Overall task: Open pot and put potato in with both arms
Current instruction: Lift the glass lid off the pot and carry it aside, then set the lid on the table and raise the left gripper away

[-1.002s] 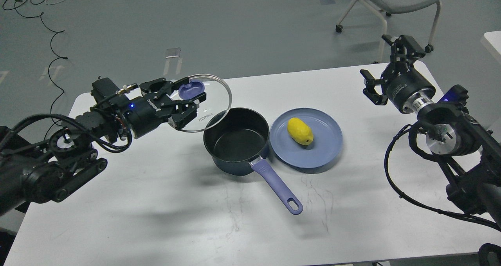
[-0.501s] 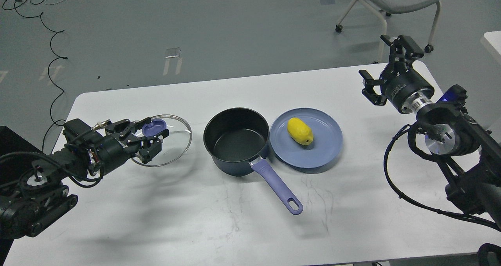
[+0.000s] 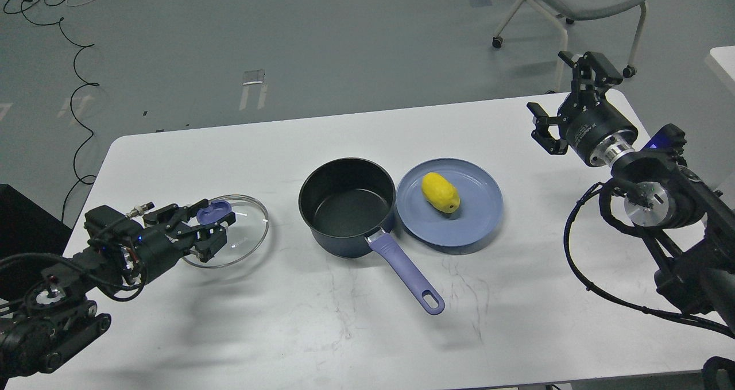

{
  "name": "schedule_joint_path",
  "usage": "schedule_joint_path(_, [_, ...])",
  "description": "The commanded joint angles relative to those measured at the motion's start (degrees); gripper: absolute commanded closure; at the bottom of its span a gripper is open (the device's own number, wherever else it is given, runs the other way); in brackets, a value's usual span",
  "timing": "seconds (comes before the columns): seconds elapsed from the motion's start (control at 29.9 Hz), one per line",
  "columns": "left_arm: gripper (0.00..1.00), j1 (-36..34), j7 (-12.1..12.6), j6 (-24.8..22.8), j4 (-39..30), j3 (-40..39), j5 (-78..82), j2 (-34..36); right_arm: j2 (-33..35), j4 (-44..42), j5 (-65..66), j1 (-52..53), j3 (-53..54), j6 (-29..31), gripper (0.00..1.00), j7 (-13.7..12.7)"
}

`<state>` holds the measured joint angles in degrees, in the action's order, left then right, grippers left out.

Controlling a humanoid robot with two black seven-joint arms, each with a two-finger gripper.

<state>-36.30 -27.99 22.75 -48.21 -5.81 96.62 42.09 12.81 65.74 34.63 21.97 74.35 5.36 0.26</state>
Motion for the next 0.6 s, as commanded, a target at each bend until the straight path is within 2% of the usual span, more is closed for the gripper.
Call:
schedule_joint_path(0.0, [0.44,0.35,-0.01,0.80,1.27,-0.08,-0.21,-0.17,0.02,0.00,0.00,0.00,0.00,0.00,0.00,0.00])
schedule_joint_path(0.17, [0.37,0.70,-0.01,1.16,1.97,0.01,-2.84,-1.92,0.02,0.00,0.00,0.00,0.00,0.00,0.00,0.00])
schedule_joint_path(0.23, [0.35,1.23,-0.01,1.25,4.34,0.01,-3.98,-3.33,0.02,0.00,0.00,0.00,-0.08,0.00,0.00,0.00])
schedule_joint_path(0.53, [0.33,1.23,-0.01,1.25,6.72,0.10,-3.99,-4.92,0.37,0.00,0.00,0.09,0.00,0.00,0.00,0.00])
schedule_joint_path(0.57, [0.27,1.23,-0.01,1.25,6.72,0.10,-4.07,-4.92,0.37,0.00,0.00,0.00,0.00,0.00,0.00,0.00])
